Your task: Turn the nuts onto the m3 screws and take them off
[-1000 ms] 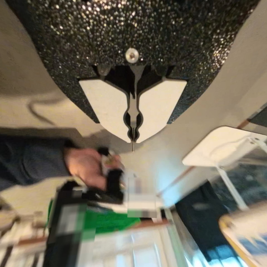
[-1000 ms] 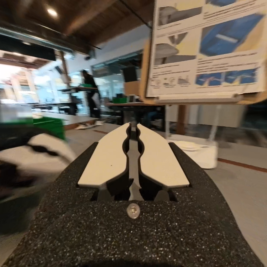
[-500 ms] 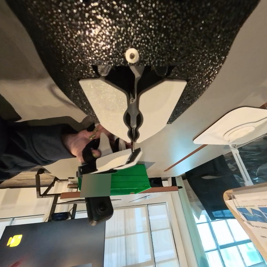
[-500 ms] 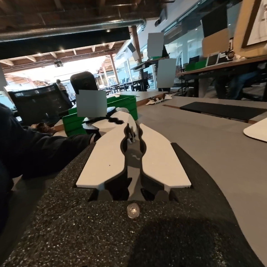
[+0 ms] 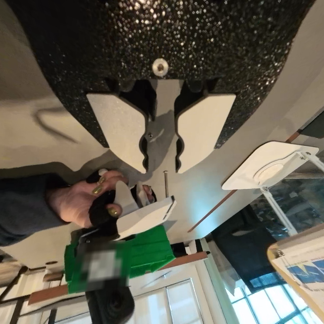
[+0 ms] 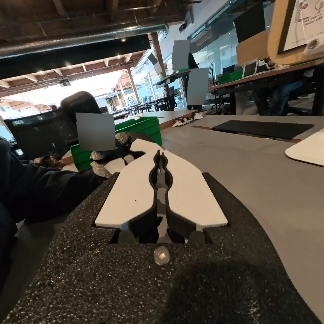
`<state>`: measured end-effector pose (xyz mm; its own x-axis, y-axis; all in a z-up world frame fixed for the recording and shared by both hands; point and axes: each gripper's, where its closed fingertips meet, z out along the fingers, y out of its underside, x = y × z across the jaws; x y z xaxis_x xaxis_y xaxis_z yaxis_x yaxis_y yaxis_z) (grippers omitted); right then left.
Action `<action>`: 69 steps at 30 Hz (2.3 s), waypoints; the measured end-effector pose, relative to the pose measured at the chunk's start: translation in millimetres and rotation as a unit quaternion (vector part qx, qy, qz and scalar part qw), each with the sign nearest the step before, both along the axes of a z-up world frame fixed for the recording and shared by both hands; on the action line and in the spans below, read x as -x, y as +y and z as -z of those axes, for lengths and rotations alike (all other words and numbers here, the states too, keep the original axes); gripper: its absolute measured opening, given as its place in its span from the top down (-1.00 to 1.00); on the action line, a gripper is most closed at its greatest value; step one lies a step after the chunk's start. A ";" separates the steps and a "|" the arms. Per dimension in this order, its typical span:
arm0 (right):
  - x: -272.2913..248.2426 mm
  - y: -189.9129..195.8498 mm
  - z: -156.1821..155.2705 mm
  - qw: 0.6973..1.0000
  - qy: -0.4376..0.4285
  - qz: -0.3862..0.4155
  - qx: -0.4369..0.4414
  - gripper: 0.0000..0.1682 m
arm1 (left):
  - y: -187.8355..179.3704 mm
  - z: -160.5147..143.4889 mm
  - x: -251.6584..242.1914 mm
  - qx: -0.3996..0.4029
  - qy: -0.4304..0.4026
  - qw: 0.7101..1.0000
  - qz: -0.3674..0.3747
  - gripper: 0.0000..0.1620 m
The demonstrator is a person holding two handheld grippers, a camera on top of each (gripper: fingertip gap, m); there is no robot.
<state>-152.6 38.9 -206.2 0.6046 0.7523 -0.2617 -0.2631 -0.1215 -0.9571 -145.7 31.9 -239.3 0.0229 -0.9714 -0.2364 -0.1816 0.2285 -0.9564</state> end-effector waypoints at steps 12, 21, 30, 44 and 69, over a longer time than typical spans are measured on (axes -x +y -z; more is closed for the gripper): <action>10.0 -5.2 3.6 0.999 -0.031 -0.022 -0.007 0.98 | -9.9 5.1 -2.8 -0.003 0.016 0.999 0.030 0.91; 10.2 -6.8 2.2 0.999 -0.027 -0.027 -0.010 0.98 | -5.1 3.2 -1.9 -0.005 0.008 1.000 0.011 0.92; 10.2 -8.7 0.7 0.999 -0.023 -0.033 -0.014 0.98 | -7.5 2.0 -1.1 -0.006 0.004 1.000 0.018 0.95; -11.7 -6.5 78.1 0.935 -0.336 0.017 0.109 0.87 | 7.4 -3.9 18.9 0.038 -0.017 0.999 -0.010 0.96; -10.6 2.0 98.1 0.907 -0.394 0.051 0.141 1.00 | 0.3 1.0 17.2 0.021 0.001 1.000 0.004 0.96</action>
<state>-142.1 40.8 -304.3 0.7508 0.6516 0.1088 0.4651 -0.4045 -0.7874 -162.9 32.2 -240.3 0.0137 -0.9806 -0.1955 -0.1820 0.1898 -0.9648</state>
